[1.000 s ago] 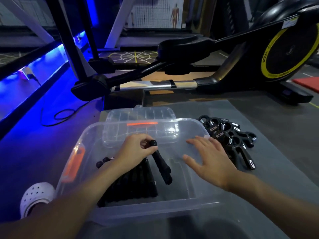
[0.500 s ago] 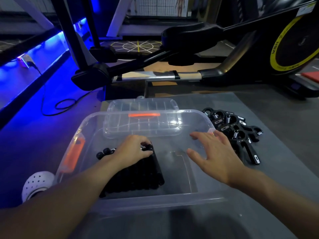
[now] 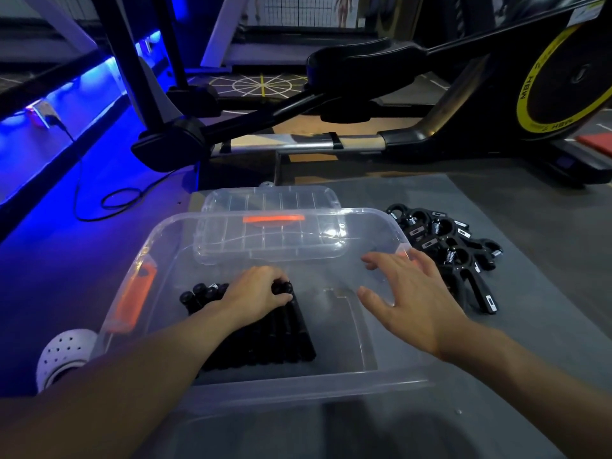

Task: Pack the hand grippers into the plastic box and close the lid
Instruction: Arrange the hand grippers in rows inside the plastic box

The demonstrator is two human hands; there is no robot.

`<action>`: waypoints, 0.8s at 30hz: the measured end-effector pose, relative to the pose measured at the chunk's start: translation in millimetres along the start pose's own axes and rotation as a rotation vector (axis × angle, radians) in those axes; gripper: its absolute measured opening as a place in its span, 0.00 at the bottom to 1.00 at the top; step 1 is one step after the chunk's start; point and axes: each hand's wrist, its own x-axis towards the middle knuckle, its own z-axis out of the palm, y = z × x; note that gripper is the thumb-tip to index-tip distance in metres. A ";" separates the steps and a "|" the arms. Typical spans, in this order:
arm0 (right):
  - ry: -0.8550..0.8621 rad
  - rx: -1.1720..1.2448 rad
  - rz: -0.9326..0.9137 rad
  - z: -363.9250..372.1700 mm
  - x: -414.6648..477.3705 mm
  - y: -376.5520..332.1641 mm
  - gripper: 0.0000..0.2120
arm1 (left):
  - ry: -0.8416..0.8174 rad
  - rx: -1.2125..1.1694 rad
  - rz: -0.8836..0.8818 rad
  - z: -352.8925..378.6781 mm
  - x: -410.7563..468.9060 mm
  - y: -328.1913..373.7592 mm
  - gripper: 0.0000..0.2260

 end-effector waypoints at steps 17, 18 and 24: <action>0.216 0.346 0.296 -27.8 15.0 62.9 0.16 | 0.290 -0.332 0.419 -36.3 -1.0 162.4 0.07; 0.242 0.345 0.341 -27.9 19.9 74.5 0.18 | 0.254 -0.307 0.446 -32.4 0.6 177.3 0.11; 0.266 0.311 0.459 -0.3 30.1 142.5 0.25 | 0.118 -0.044 0.419 11.2 8.6 188.4 0.29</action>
